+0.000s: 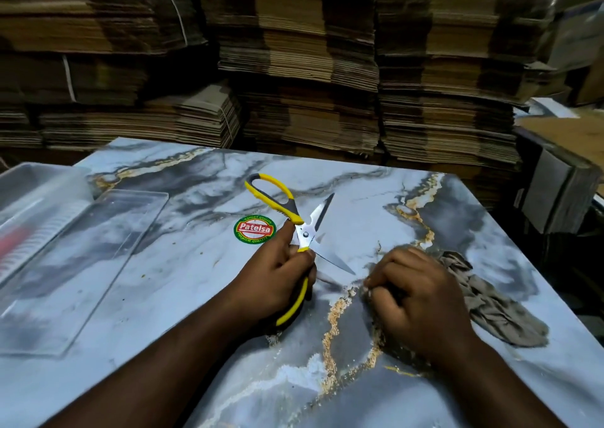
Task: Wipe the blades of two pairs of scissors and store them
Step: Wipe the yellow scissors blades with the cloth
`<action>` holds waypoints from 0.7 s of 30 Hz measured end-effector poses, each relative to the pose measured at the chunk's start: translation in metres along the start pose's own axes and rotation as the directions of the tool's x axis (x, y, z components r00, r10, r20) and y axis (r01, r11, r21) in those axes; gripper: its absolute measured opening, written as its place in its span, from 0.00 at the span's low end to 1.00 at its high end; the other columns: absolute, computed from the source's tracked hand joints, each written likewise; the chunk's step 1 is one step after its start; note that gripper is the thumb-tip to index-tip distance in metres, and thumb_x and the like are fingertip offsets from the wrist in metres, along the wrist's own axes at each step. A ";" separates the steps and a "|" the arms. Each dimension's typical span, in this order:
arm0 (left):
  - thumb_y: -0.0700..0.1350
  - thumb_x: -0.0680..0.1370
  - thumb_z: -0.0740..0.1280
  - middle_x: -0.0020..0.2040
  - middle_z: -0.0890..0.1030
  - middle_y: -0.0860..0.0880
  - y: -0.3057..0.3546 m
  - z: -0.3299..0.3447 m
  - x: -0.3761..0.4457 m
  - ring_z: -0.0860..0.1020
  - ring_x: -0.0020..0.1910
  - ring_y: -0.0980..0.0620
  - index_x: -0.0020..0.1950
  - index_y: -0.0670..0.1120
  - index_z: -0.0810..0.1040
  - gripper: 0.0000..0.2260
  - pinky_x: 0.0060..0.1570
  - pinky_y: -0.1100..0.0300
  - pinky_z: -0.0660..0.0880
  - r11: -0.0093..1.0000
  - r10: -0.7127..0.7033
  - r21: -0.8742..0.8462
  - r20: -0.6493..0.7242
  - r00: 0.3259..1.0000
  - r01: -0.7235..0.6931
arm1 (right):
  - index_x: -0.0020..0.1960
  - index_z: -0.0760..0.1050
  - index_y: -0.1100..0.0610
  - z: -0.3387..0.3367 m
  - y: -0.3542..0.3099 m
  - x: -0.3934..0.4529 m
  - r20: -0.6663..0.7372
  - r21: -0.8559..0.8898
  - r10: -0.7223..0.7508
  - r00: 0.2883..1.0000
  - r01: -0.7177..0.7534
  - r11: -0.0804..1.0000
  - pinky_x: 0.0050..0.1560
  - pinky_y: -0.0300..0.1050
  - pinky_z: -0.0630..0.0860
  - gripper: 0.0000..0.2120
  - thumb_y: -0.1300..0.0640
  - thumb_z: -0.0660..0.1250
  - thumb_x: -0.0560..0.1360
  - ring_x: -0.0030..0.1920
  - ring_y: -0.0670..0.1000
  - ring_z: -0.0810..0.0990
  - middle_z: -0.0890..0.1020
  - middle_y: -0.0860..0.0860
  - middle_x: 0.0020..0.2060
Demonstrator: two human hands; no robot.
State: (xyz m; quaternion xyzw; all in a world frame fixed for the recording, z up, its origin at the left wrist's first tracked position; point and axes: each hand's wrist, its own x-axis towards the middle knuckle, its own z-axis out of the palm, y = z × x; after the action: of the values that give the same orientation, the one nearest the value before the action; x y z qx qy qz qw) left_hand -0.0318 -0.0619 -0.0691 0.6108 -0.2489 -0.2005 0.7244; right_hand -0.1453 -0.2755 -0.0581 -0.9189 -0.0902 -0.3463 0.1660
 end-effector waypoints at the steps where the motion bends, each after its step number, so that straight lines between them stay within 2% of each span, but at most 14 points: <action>1: 0.45 0.81 0.63 0.36 0.79 0.41 0.001 0.001 0.000 0.74 0.36 0.39 0.64 0.58 0.78 0.13 0.42 0.43 0.74 1.000 0.004 -0.003 -0.014 1.000 -0.004 | 0.40 0.82 0.54 0.002 0.002 0.002 -0.030 0.001 0.024 0.999 -0.024 1.000 0.44 0.53 0.77 0.05 0.61 0.68 0.71 0.42 0.53 0.80 0.81 0.46 0.40; 4: 0.45 0.80 0.64 0.37 0.79 0.41 0.003 0.005 0.000 0.73 0.36 0.38 0.62 0.60 0.79 0.13 0.41 0.42 0.73 1.000 -0.010 -0.026 -0.056 0.998 0.008 | 0.48 0.86 0.53 0.011 0.004 0.007 -0.054 -0.054 0.072 0.996 -0.075 0.996 0.51 0.54 0.79 0.09 0.61 0.69 0.72 0.49 0.53 0.82 0.85 0.46 0.47; 6: 0.46 0.81 0.65 0.38 0.80 0.42 0.007 0.009 -0.002 0.72 0.36 0.37 0.66 0.60 0.76 0.15 0.41 0.41 0.71 1.000 -0.016 -0.019 -0.108 0.994 0.015 | 0.54 0.87 0.50 0.011 0.002 0.009 -0.056 -0.135 0.060 0.997 -0.067 0.989 0.61 0.58 0.75 0.11 0.56 0.69 0.74 0.54 0.53 0.82 0.86 0.44 0.52; 8: 0.47 0.85 0.65 0.40 0.82 0.42 0.015 0.014 -0.004 0.72 0.30 0.41 0.71 0.58 0.70 0.15 0.35 0.48 0.73 1.000 -0.017 -0.006 -0.175 0.984 0.016 | 0.56 0.87 0.50 0.002 -0.002 0.012 -0.138 -0.164 0.022 0.990 -0.045 0.985 0.68 0.62 0.70 0.11 0.53 0.70 0.75 0.59 0.51 0.82 0.86 0.43 0.56; 10: 0.48 0.87 0.62 0.39 0.81 0.42 0.030 0.021 -0.004 0.71 0.24 0.46 0.72 0.51 0.65 0.14 0.27 0.57 0.70 1.000 -0.002 -0.019 -0.243 0.970 -0.002 | 0.53 0.87 0.52 -0.009 -0.014 0.015 -0.267 -0.141 -0.018 0.964 -0.020 0.990 0.64 0.61 0.71 0.09 0.52 0.69 0.77 0.56 0.51 0.82 0.86 0.45 0.52; 11: 0.48 0.87 0.61 0.39 0.82 0.43 0.038 0.025 -0.004 0.73 0.25 0.48 0.70 0.49 0.64 0.13 0.26 0.58 0.70 0.999 0.031 -0.014 -0.275 0.961 -0.036 | 0.50 0.86 0.52 -0.011 -0.020 0.017 -0.301 -0.072 0.011 0.954 -0.034 0.997 0.56 0.57 0.74 0.09 0.51 0.68 0.79 0.51 0.50 0.82 0.86 0.45 0.47; 12: 0.48 0.88 0.60 0.40 0.85 0.45 0.046 0.029 -0.002 0.77 0.28 0.49 0.67 0.48 0.63 0.11 0.27 0.57 0.73 0.997 0.074 -0.001 -0.297 0.952 -0.078 | 0.48 0.84 0.51 -0.012 -0.030 0.019 -0.279 0.079 0.107 0.954 -0.088 0.993 0.48 0.53 0.76 0.10 0.49 0.66 0.80 0.45 0.49 0.82 0.84 0.45 0.42; 13: 0.47 0.88 0.60 0.41 0.87 0.46 0.053 0.034 0.000 0.81 0.32 0.51 0.65 0.47 0.62 0.10 0.31 0.58 0.77 0.994 0.110 0.010 -0.311 0.944 -0.112 | 0.48 0.82 0.49 -0.011 -0.042 0.023 -0.179 0.277 0.263 0.948 -0.208 0.938 0.41 0.50 0.77 0.11 0.45 0.65 0.81 0.40 0.48 0.82 0.83 0.45 0.38; 14: 0.47 0.88 0.59 0.43 0.88 0.47 0.058 0.038 0.001 0.84 0.36 0.51 0.63 0.46 0.62 0.09 0.35 0.59 0.81 0.991 0.127 0.014 -0.318 0.939 -0.130 | 0.49 0.81 0.48 -0.007 -0.056 0.027 -0.007 0.465 0.419 0.908 -0.368 0.805 0.36 0.48 0.77 0.13 0.40 0.65 0.82 0.36 0.48 0.82 0.83 0.47 0.37; 15: 0.48 0.88 0.60 0.45 0.89 0.48 0.062 0.043 0.001 0.86 0.40 0.51 0.62 0.45 0.62 0.09 0.39 0.59 0.83 0.991 0.125 0.006 -0.315 0.941 -0.130 | 0.51 0.80 0.49 -0.003 -0.069 0.031 0.179 0.601 0.522 0.834 -0.513 0.613 0.32 0.46 0.76 0.15 0.38 0.65 0.82 0.33 0.49 0.81 0.84 0.49 0.36; 16: 0.49 0.87 0.60 0.48 0.89 0.48 0.064 0.048 0.000 0.87 0.43 0.51 0.61 0.45 0.62 0.10 0.42 0.57 0.84 0.993 0.111 0.001 -0.307 0.945 -0.117 | 0.52 0.80 0.51 0.002 -0.079 0.033 0.325 0.685 0.568 0.756 -0.602 0.409 0.28 0.44 0.75 0.15 0.39 0.66 0.83 0.30 0.50 0.80 0.83 0.50 0.36; 17: 0.50 0.87 0.61 0.50 0.89 0.49 0.065 0.052 -0.001 0.87 0.46 0.52 0.61 0.44 0.63 0.11 0.45 0.55 0.84 0.995 0.098 0.000 -0.306 0.947 -0.102 | 0.53 0.79 0.55 0.006 -0.084 0.033 0.396 0.731 0.581 0.711 -0.627 0.269 0.25 0.43 0.72 0.15 0.43 0.65 0.84 0.28 0.51 0.77 0.81 0.52 0.35; 19: 0.49 0.86 0.65 0.52 0.89 0.49 0.062 0.055 -0.005 0.88 0.51 0.51 0.62 0.42 0.67 0.13 0.55 0.46 0.84 0.997 0.071 -0.006 -0.329 0.942 -0.077 | 0.52 0.78 0.59 0.012 -0.089 0.030 0.391 0.776 0.586 0.709 -0.597 0.204 0.23 0.40 0.68 0.12 0.50 0.65 0.85 0.26 0.50 0.72 0.77 0.53 0.31; 21: 0.50 0.82 0.70 0.51 0.89 0.48 0.061 0.048 -0.010 0.88 0.53 0.48 0.58 0.43 0.76 0.12 0.59 0.43 0.83 0.995 0.011 -0.086 -0.389 0.921 -0.048 | 0.49 0.79 0.57 0.016 -0.087 0.024 0.353 0.780 0.612 0.708 -0.584 0.226 0.25 0.40 0.68 0.11 0.53 0.65 0.86 0.26 0.50 0.70 0.76 0.53 0.29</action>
State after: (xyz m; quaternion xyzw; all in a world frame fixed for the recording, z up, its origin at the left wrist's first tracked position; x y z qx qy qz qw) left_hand -0.0697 -0.0832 -0.0038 0.5999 -0.1000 -0.0760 0.7901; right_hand -0.1422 -0.1873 -0.0324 -0.6673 0.1124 -0.1765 0.7148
